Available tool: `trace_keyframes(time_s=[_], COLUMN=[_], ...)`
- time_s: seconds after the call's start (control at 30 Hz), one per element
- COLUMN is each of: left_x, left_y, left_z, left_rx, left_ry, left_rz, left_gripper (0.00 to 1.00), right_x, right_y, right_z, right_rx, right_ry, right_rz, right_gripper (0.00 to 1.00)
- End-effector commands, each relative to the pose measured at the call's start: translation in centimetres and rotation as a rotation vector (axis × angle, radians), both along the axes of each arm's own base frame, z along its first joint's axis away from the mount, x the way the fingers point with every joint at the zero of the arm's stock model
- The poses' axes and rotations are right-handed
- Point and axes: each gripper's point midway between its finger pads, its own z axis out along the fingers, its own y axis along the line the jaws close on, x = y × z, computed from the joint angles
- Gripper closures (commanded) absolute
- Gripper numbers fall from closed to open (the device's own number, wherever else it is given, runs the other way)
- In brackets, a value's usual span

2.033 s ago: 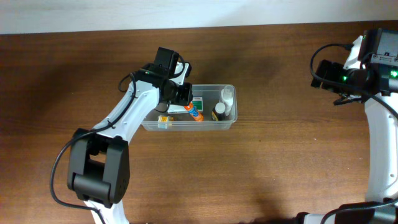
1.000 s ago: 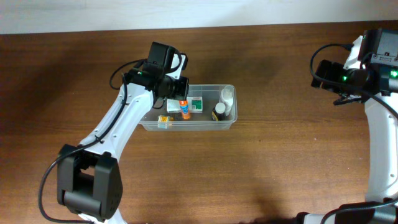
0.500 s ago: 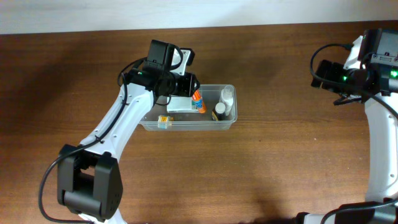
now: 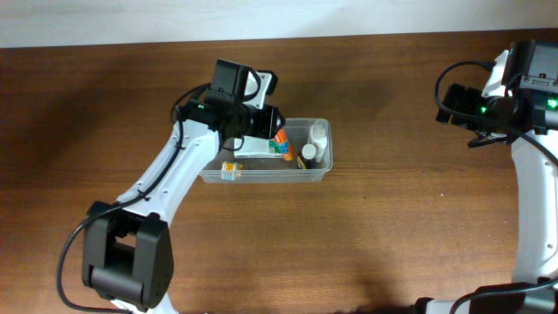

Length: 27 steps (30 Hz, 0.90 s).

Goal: Pack container
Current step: 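Lower the tube upright into the container beside the medicine box, then tip the orange-white tube over to lie flat with the left gripper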

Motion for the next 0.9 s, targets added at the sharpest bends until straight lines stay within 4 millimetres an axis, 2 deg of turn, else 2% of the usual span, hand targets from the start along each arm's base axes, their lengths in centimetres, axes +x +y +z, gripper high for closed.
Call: trace_keyframes(time_s=[0.0, 0.2, 0.43, 0.63, 0.87], left_x=[-0.8, -1.0, -1.2, -1.3, -1.4], left_y=[-0.5, -0.4, -0.1, 0.0, 0.2], left_z=[-0.1, -1.1, -1.4, -1.5, -1.7], left_rx=[0.007, 0.029, 0.047, 0.056, 0.074], left_ry=[-0.014, -0.015, -0.014, -0.013, -0.017], left_rz=[-0.012, -0.007, -0.011, -0.017, -0.029], left_gripper=[0.67, 0.66, 0.66, 0.57, 0.56], right_x=[0.0, 0.0, 0.0, 0.0, 0.0], right_y=[-0.4, -0.4, -0.4, -0.4, -0.4], right_z=[0.2, 0.2, 0.2, 0.2, 0.2], right_rx=[-0.005, -0.005, -0.005, -0.005, -0.005], right_ry=[-0.006, -0.006, -0.006, -0.006, -0.006], right_rz=[-0.017, -0.017, -0.017, -0.017, -0.017], right_gripper=[0.02, 0.02, 0.02, 0.02, 0.02])
